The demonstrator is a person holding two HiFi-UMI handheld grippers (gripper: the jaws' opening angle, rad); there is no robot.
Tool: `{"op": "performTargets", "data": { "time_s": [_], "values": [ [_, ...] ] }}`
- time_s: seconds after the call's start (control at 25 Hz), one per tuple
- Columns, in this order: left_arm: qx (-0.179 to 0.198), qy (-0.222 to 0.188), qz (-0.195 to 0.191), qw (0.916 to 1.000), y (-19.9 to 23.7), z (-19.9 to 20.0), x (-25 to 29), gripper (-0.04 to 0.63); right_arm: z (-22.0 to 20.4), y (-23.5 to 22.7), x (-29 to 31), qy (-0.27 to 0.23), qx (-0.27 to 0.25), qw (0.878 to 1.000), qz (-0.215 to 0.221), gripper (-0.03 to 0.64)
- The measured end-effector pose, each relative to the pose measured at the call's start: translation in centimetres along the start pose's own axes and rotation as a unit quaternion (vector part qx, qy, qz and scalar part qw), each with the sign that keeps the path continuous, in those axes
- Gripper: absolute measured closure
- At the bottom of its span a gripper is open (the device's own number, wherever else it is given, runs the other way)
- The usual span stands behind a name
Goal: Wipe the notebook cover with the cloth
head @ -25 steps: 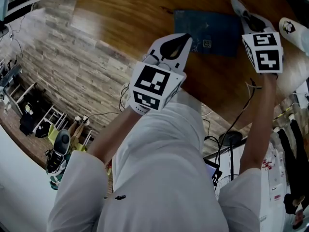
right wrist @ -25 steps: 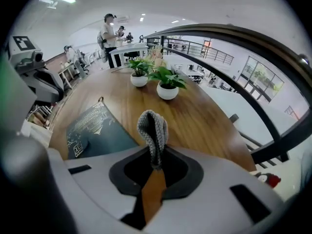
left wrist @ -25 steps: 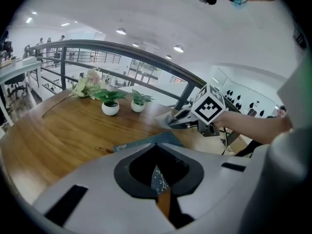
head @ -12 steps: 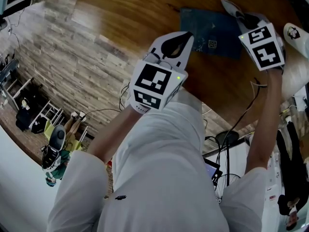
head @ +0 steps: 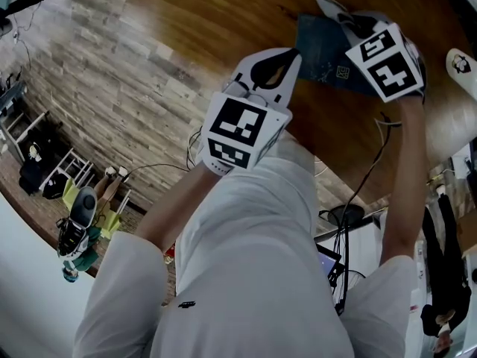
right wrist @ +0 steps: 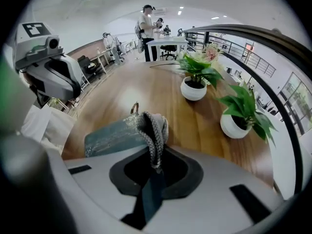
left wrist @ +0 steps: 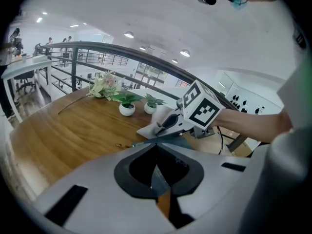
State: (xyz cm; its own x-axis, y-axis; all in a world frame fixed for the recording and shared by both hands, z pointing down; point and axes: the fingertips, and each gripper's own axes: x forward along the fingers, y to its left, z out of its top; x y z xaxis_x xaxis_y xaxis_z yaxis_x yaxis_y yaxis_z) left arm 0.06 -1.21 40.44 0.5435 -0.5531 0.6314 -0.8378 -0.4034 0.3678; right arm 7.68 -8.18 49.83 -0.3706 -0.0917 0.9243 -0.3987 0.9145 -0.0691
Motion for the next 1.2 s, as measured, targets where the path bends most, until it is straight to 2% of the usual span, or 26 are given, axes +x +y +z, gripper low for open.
{"op": "performTargets", "data": {
  "time_s": [0.4,0.64,0.96,1.2],
  "values": [
    [-0.017,-0.010,0.016,0.9997,2.5,-0.6,-2.1,0.575,4.5,2.5,2.3,-0.035,0.025,0.999,0.028,0.578],
    [-0.017,-0.017,0.015,0.9996,3.2,-0.3,-3.7,0.575,7.1,4.6,1.2,-0.086,0.060,0.994,0.043,0.578],
    [-0.012,-0.030,0.005,0.9995,4.4,0.4,-6.1,0.575,8.8,8.8,-2.5,-0.143,0.099,0.985,0.012,0.577],
    [-0.002,-0.046,-0.009,0.9989,4.6,2.4,-9.4,0.577,11.6,10.4,-7.7,-0.194,0.136,0.971,-0.032,0.575]
  ]
}}
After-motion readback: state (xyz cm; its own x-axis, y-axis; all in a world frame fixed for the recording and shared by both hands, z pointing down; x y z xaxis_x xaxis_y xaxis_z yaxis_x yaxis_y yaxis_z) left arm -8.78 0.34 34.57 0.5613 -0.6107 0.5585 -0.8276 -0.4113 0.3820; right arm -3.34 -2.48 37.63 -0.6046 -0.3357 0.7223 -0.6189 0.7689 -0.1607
